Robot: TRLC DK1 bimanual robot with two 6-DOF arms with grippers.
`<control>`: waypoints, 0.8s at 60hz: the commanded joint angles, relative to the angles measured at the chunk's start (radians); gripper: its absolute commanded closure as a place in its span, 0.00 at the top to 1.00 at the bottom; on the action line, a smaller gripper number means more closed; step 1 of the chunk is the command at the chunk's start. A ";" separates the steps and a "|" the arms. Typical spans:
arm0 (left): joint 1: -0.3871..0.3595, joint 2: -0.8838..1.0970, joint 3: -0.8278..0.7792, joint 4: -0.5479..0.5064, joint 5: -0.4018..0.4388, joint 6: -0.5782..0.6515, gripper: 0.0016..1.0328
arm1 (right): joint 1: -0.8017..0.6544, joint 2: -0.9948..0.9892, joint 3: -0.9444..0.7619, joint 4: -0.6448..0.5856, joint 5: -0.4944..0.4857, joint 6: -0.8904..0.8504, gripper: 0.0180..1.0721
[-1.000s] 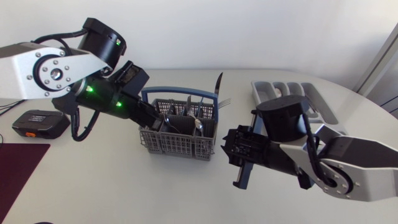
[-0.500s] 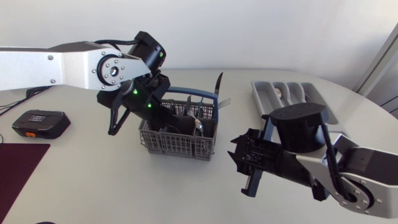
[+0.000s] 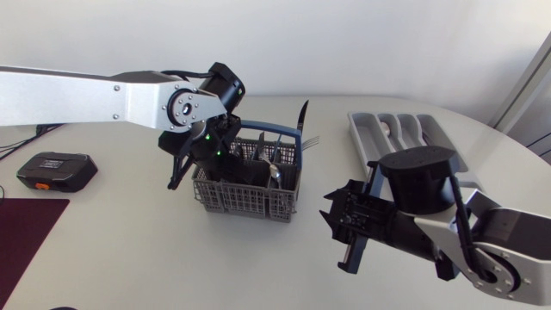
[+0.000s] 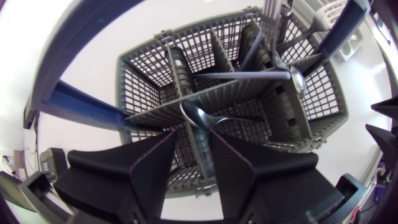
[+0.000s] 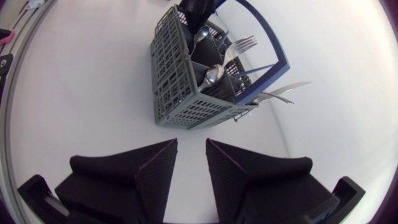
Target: Unload the cutlery basket into the drawer organizer.
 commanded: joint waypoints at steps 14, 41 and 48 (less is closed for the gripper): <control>-0.007 0.011 0.046 -0.009 -0.010 -0.039 0.38 | -0.008 -0.007 -0.039 0.010 -0.006 0.023 0.36; -0.008 0.043 0.055 0.024 -0.042 -0.057 0.34 | -0.008 -0.009 -0.044 0.012 -0.005 0.019 0.36; -0.016 0.054 0.058 0.033 -0.082 -0.062 0.32 | -0.008 -0.009 -0.044 0.012 -0.006 0.019 0.36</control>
